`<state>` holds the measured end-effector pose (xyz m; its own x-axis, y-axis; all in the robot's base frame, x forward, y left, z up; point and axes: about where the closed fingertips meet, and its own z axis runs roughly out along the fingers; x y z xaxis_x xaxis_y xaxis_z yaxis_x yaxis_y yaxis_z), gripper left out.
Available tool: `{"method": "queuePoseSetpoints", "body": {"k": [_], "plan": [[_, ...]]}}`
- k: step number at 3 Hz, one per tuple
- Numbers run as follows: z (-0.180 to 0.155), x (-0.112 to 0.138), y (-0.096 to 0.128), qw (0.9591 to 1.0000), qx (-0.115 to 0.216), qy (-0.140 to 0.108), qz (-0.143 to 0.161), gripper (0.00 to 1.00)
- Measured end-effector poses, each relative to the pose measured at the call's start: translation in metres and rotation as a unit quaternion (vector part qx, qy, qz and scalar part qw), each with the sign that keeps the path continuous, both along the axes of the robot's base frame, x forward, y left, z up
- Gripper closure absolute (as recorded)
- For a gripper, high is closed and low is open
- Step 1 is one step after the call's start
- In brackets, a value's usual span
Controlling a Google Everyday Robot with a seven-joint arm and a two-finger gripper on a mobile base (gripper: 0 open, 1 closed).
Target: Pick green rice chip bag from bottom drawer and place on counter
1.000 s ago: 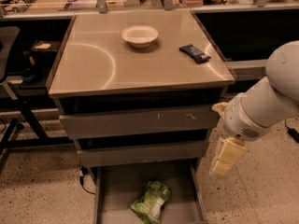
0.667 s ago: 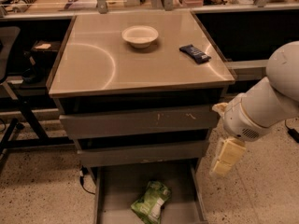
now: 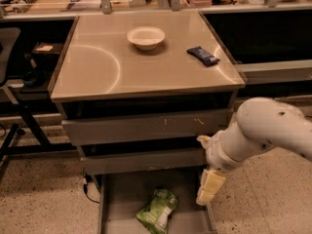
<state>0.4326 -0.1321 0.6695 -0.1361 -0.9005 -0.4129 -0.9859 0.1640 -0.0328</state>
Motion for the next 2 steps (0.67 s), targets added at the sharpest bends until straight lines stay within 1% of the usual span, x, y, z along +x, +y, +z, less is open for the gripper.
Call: {"method": "queuePoseSetpoints", "body": {"k": [1, 2], "plan": [[-0.0833, -0.0004, 0.0165, 0.9983, 0.028, 0.041, 0.029, 0.00], [-0.0835, -0.0004, 0.0166, 0.9983, 0.028, 0.041, 0.029, 0.00]]}}
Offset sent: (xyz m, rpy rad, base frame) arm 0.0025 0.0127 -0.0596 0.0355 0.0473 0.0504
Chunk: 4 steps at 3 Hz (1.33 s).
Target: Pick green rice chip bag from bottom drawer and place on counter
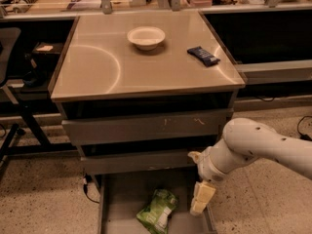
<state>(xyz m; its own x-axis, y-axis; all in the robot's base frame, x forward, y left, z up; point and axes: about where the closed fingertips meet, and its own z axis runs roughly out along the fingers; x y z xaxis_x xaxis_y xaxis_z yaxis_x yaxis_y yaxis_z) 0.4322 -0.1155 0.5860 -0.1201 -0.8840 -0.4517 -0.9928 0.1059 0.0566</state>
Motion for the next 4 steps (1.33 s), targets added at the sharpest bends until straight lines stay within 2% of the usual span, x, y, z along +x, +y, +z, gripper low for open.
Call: {"method": "queuePoseSetpoints", "body": {"k": [1, 2, 3, 4], "plan": [[-0.039, -0.002, 0.011, 1.0000, 0.001, 0.007, 0.004, 0.00], [-0.093, 0.006, 0.020, 0.9999, 0.001, 0.009, 0.012, 0.00], [-0.164, 0.008, 0.025, 0.9991, 0.008, 0.037, 0.021, 0.00], [-0.164, 0.008, 0.025, 0.9991, 0.008, 0.037, 0.021, 0.00]]}}
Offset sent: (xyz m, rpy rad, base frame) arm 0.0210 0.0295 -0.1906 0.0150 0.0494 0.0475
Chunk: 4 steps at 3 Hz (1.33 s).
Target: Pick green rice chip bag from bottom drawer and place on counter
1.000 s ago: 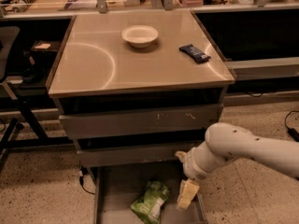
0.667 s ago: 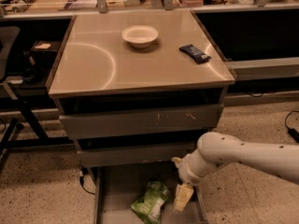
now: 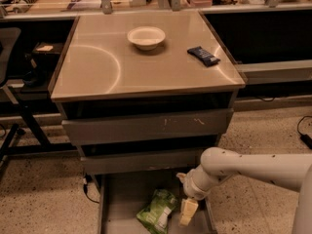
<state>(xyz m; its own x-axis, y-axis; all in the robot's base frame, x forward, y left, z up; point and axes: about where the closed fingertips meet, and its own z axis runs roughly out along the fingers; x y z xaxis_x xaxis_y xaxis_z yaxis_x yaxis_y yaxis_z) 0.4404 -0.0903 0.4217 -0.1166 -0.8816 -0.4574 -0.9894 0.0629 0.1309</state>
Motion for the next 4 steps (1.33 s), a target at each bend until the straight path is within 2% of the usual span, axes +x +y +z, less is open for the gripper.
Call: {"method": "queuePoseSetpoints", "body": {"k": [1, 2, 3, 4], "plan": [[-0.029, 0.002, 0.013, 0.9998, 0.014, 0.003, 0.016, 0.00], [-0.076, 0.011, 0.032, 0.9982, 0.036, 0.013, 0.046, 0.00], [-0.153, 0.029, 0.055, 0.9940, 0.066, 0.027, 0.083, 0.00], [-0.154, 0.028, 0.056, 0.9940, 0.065, 0.028, 0.084, 0.00]]}}
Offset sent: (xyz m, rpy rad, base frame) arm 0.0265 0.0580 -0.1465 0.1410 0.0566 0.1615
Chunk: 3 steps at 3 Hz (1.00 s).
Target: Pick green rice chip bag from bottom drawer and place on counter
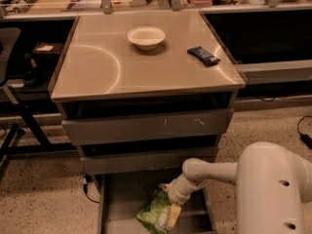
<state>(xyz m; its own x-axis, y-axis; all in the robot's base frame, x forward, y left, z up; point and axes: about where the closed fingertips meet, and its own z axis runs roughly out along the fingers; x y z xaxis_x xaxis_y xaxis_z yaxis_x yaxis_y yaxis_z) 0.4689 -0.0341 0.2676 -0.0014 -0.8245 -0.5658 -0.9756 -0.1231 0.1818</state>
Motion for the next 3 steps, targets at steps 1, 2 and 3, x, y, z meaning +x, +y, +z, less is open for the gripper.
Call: {"method": "queuePoseSetpoints", "body": {"k": [1, 2, 3], "plan": [[-0.022, 0.009, 0.009, 0.9995, 0.000, -0.012, 0.028, 0.00], [-0.066, 0.031, 0.020, 0.9979, -0.009, -0.010, 0.063, 0.00], [-0.068, 0.032, 0.021, 0.9980, -0.008, -0.011, 0.061, 0.00]]}}
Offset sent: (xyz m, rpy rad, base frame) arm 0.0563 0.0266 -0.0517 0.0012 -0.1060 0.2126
